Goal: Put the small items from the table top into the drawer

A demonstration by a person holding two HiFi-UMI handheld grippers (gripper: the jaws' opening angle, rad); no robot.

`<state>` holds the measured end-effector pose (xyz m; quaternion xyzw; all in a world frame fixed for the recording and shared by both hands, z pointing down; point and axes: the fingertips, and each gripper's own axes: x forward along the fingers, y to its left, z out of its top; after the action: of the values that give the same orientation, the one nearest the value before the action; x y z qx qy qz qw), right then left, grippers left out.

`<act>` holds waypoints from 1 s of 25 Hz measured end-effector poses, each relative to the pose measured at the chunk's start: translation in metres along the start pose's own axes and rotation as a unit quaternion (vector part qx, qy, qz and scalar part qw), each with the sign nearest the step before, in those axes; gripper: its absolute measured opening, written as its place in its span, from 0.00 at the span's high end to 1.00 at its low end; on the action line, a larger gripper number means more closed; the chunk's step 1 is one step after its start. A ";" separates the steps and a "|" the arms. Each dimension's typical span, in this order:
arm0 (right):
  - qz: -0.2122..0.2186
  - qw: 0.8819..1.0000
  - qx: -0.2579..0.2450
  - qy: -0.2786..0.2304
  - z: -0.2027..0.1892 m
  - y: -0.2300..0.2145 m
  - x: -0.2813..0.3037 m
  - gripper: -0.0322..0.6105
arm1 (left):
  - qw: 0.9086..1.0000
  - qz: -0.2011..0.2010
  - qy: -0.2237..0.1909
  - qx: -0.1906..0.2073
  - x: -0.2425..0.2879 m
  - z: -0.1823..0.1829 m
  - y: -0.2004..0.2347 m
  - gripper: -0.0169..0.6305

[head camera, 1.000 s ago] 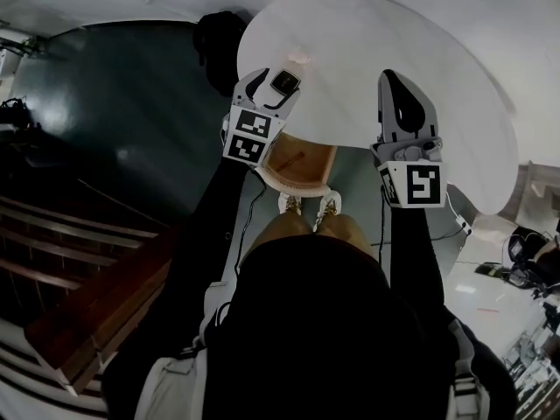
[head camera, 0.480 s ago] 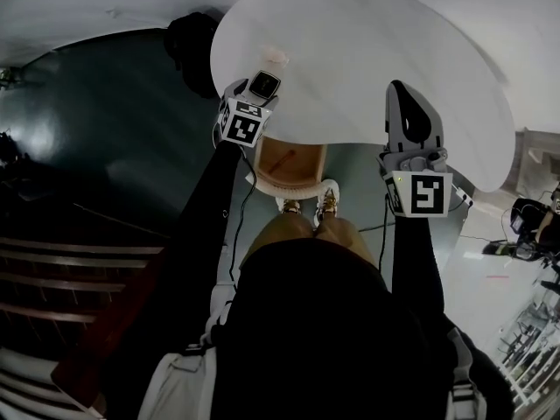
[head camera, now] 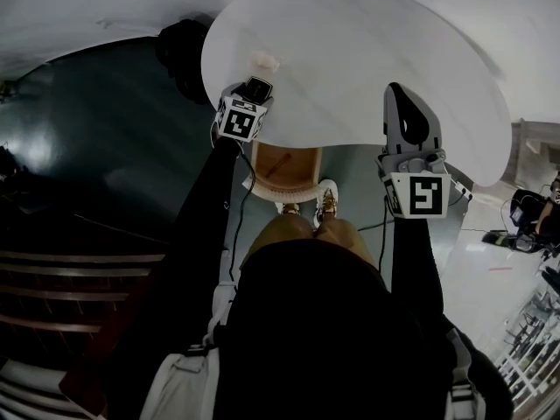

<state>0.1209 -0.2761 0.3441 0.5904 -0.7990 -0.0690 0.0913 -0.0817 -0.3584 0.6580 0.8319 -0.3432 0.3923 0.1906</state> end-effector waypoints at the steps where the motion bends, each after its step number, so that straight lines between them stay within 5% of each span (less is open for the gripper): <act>1: 0.000 1.000 0.001 0.000 0.000 0.000 0.001 0.91 | 1.000 -0.002 -0.003 -0.003 0.001 0.000 0.000 0.44; 9: 0.014 1.000 0.001 -0.007 0.003 0.003 0.007 0.91 | 1.000 0.001 0.002 0.001 -0.014 0.006 -0.007 0.45; 15: 0.025 0.999 0.005 -0.025 0.010 0.010 0.004 0.91 | 0.995 0.023 -0.100 -0.012 -0.083 0.048 -0.025 0.45; 25: 0.077 0.994 0.010 -0.073 0.040 0.037 0.013 0.91 | 0.970 0.073 -0.234 0.007 -0.216 0.119 -0.062 0.45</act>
<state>0.0733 -0.2772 0.3141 0.5218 -0.8470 -0.0966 0.0316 -0.0738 -0.2939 0.4119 0.8745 -0.4352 0.2022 0.0702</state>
